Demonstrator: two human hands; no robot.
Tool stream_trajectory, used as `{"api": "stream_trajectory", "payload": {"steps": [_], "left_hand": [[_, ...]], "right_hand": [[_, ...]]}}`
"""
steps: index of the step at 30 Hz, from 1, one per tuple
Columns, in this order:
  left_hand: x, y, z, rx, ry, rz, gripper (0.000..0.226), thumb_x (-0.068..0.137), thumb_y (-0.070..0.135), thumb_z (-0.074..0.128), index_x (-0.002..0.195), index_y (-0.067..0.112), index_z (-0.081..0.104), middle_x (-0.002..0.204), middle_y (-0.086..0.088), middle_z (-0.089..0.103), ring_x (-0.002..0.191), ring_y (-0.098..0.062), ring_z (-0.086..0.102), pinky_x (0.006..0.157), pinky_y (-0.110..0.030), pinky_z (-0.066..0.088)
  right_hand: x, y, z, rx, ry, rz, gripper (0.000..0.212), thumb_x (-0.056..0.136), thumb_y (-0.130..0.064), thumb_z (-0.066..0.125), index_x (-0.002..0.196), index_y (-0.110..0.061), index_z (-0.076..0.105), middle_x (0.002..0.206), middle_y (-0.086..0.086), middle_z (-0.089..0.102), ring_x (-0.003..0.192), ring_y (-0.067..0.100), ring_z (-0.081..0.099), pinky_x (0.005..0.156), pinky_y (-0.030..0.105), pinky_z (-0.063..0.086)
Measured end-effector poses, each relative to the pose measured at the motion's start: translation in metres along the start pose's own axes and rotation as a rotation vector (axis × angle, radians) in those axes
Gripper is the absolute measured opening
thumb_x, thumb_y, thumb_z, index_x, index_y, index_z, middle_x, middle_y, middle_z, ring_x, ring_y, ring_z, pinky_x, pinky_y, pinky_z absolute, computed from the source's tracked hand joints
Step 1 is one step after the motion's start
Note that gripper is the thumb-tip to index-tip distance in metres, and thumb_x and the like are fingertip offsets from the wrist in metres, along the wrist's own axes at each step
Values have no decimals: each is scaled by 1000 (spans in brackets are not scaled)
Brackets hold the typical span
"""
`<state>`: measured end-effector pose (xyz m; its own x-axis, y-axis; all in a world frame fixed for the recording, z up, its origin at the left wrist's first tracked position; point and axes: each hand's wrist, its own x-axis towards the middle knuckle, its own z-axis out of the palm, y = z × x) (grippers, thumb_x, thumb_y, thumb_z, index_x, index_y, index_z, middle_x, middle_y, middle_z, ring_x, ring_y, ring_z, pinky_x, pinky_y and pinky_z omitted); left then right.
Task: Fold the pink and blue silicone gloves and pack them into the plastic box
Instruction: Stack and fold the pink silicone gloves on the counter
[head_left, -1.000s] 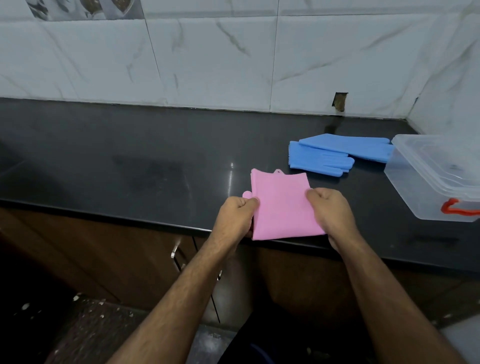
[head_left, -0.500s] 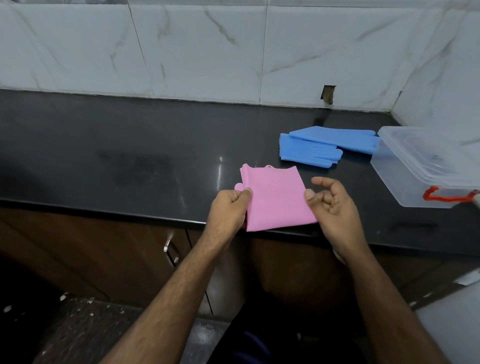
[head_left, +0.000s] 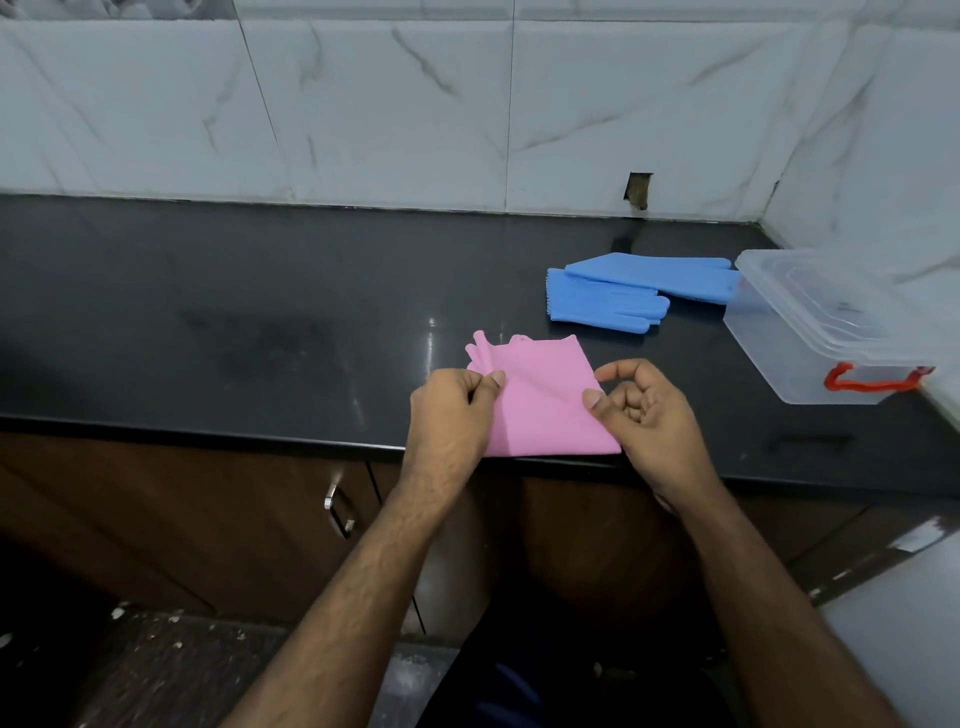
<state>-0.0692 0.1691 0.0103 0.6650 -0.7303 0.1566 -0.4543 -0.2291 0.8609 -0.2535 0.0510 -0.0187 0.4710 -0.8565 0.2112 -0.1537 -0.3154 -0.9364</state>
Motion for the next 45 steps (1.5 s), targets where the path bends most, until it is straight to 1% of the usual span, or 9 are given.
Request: {"api": "stream_trajectory", "payload": {"steps": [9, 12, 17, 21, 26, 29, 33, 40, 45], "left_hand": [[-5, 0, -4, 25, -110, -65, 46, 91, 45, 74, 79, 1, 72, 72, -9, 73, 63, -20, 67, 59, -36, 58], [-7, -4, -4, 84, -124, -48, 54, 95, 39, 70, 69, -6, 54, 60, -11, 53, 56, -22, 49, 53, -34, 44], [-5, -10, -5, 123, -170, -42, 52, 100, 39, 62, 69, -2, 53, 62, -11, 52, 56, -25, 48, 58, -37, 43], [-8, -14, -5, 131, -181, -6, 49, 101, 41, 59, 63, 14, 43, 59, -4, 47, 55, -19, 44, 57, -33, 37], [-7, -19, -7, 62, -245, -50, 52, 102, 44, 57, 61, 17, 40, 55, 5, 45, 51, -12, 41, 57, -30, 35], [-7, -17, -8, -16, -269, -120, 56, 102, 41, 59, 55, 20, 36, 47, 14, 38, 44, -6, 35, 55, -26, 31], [-7, -12, -12, -141, -360, -190, 53, 102, 43, 59, 61, 13, 45, 58, 1, 44, 55, -13, 40, 62, -26, 33], [-15, -9, -4, 246, -223, -47, 57, 104, 41, 52, 56, 14, 35, 53, 0, 44, 49, -17, 42, 50, -29, 31], [-16, -10, -2, 396, -202, 0, 56, 104, 42, 49, 57, 14, 41, 56, 1, 47, 51, -17, 46, 48, -29, 30]], "right_hand": [[-3, -4, 0, 48, -8, 23, 17, 92, -49, 69, 100, -34, 67, 78, 7, 74, 74, 19, 67, 68, 37, 51], [-5, -8, 0, 59, -8, 41, 19, 92, -51, 68, 101, -35, 70, 82, 4, 77, 81, 16, 73, 72, 37, 54], [-7, -12, -1, 46, -24, 55, 23, 92, -54, 67, 110, -39, 68, 75, 27, 68, 60, 24, 59, 55, 34, 47], [-6, -12, -1, 68, -24, 66, 31, 93, -54, 66, 118, -36, 65, 70, 8, 73, 56, 12, 61, 53, 27, 48], [-4, -9, 0, 1, -50, 57, 38, 92, -57, 65, 125, -39, 60, 75, 14, 73, 70, 20, 71, 69, 34, 57], [-2, -9, 2, -70, -17, 61, 37, 93, -51, 67, 126, -36, 58, 58, 7, 60, 57, 6, 62, 67, 22, 50], [-2, -9, 3, -63, -19, 85, 28, 96, -36, 68, 122, -36, 59, 61, 20, 56, 54, 9, 58, 66, 16, 46], [-3, -14, 1, -56, -34, 109, 26, 99, -25, 66, 121, -37, 61, 60, 14, 60, 56, 16, 60, 57, 25, 50], [-4, -15, 1, -85, -30, 120, 25, 100, -23, 63, 122, -34, 61, 54, 7, 55, 54, 12, 58, 57, 14, 46]]}}
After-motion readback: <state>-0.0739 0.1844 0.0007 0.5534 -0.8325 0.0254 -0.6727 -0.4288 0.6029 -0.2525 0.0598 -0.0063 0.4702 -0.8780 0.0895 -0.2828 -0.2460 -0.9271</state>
